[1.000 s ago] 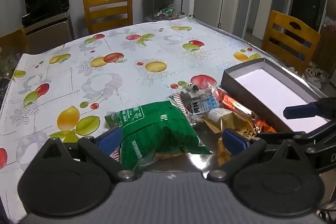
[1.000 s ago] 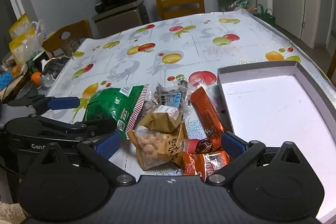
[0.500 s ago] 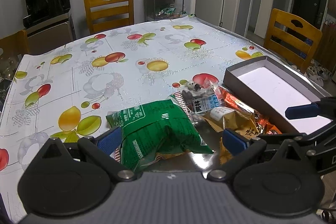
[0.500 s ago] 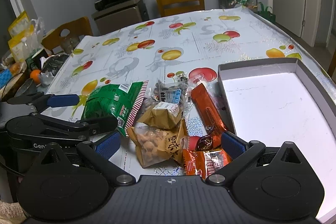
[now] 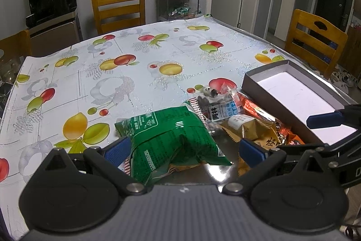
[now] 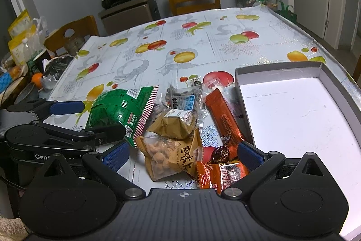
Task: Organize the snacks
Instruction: 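Grip the green chip bag with left gripper while right gripper grips tan peanut bag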
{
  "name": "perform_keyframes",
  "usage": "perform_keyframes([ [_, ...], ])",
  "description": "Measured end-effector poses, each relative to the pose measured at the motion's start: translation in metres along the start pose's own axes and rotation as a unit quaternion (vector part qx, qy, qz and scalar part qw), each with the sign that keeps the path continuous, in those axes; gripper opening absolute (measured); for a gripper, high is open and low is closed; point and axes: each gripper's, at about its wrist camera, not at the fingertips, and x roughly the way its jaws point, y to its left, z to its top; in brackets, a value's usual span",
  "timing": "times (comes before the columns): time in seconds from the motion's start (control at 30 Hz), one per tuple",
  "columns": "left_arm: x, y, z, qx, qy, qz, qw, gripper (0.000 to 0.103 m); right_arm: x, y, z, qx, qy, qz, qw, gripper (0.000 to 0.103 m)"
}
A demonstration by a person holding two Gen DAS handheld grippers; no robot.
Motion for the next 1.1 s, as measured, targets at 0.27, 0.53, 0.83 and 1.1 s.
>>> perform_keyframes([
  [0.27,0.0011,0.0009,-0.0007,0.001,0.000,0.001,1.0000,0.102,0.0026,-0.0007,0.0000,0.002,0.002,0.002,1.000,0.103],
  [0.53,0.0014,0.0005,-0.0007,0.000,0.001,0.001,1.0000,0.102,0.0034,-0.0015,-0.0005,0.003,0.003,0.003,1.000,0.103],
  [0.83,0.0016,0.0004,-0.0008,0.000,0.001,0.001,1.0000,0.102,0.0036,-0.0016,-0.0008,0.003,0.003,0.004,1.000,0.103],
  [1.1,0.0015,0.0000,-0.0005,0.000,0.001,0.001,1.0000,0.102,0.0037,-0.0015,-0.0015,0.003,0.004,0.005,1.000,0.103],
])
